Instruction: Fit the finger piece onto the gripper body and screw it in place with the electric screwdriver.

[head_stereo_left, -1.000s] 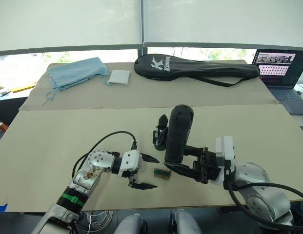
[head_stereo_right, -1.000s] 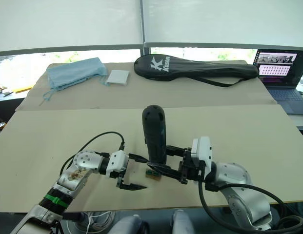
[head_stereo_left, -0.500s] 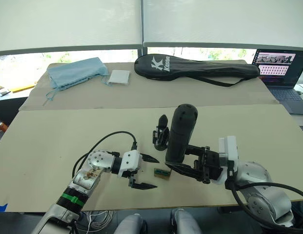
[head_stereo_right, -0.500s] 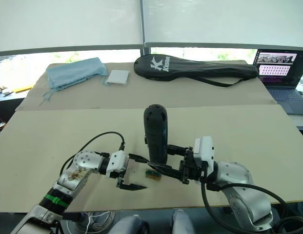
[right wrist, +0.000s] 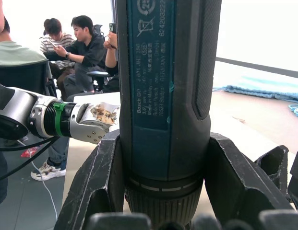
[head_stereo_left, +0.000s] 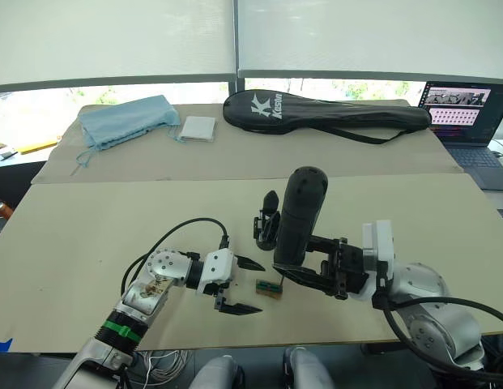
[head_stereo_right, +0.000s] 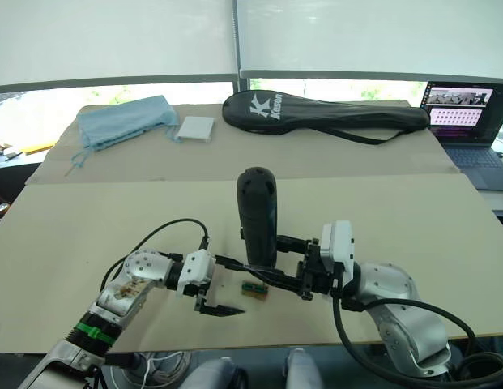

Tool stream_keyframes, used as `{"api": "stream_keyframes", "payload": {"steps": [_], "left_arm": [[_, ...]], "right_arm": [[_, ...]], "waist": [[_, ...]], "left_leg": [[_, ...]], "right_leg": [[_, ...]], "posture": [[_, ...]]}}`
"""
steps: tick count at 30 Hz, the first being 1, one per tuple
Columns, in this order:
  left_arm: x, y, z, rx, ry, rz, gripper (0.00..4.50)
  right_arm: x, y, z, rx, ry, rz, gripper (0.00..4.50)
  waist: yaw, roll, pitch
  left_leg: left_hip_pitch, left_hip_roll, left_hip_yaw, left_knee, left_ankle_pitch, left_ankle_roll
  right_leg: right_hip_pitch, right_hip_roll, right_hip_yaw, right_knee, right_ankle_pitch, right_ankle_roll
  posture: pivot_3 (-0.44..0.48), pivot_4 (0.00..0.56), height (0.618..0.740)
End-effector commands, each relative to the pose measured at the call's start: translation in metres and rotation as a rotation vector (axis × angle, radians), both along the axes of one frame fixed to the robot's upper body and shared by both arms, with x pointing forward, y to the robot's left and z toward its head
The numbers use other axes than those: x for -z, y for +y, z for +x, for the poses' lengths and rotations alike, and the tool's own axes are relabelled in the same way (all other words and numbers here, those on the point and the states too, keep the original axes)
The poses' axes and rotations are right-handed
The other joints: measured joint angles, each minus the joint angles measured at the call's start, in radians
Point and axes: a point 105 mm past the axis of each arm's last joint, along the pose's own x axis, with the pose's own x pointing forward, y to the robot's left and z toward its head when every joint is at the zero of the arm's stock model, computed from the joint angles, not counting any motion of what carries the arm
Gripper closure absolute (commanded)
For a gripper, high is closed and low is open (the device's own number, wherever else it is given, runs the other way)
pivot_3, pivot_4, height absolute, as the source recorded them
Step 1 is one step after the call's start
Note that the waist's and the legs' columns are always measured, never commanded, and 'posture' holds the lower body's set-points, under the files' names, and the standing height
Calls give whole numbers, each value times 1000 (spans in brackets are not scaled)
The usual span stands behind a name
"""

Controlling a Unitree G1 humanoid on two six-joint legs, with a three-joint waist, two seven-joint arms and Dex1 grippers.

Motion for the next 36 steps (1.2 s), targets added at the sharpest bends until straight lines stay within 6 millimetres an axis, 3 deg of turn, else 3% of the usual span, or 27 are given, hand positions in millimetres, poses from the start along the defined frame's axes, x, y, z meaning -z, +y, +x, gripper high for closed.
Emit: {"api": "stream_keyframes", "payload": {"steps": [1, 36], "left_arm": [[-12, -5, 0, 21, -47, -24, 0], [-15, -5, 1, 20, -52, -26, 0]], "right_arm": [[-14, 2, -4, -18, -59, 33, 2599], [-7, 4, -3, -23, -42, 12, 2599]], "waist": [[0, 0, 0], [0, 0, 0]], "left_leg": [[0, 0, 0, 0, 0, 0], [0, 0, 0, 0, 0, 0]], "right_leg": [[0, 0, 0, 0, 0, 0], [0, 0, 0, 0, 0, 0]], "posture": [[0, 150, 736], [0, 150, 736]]}}
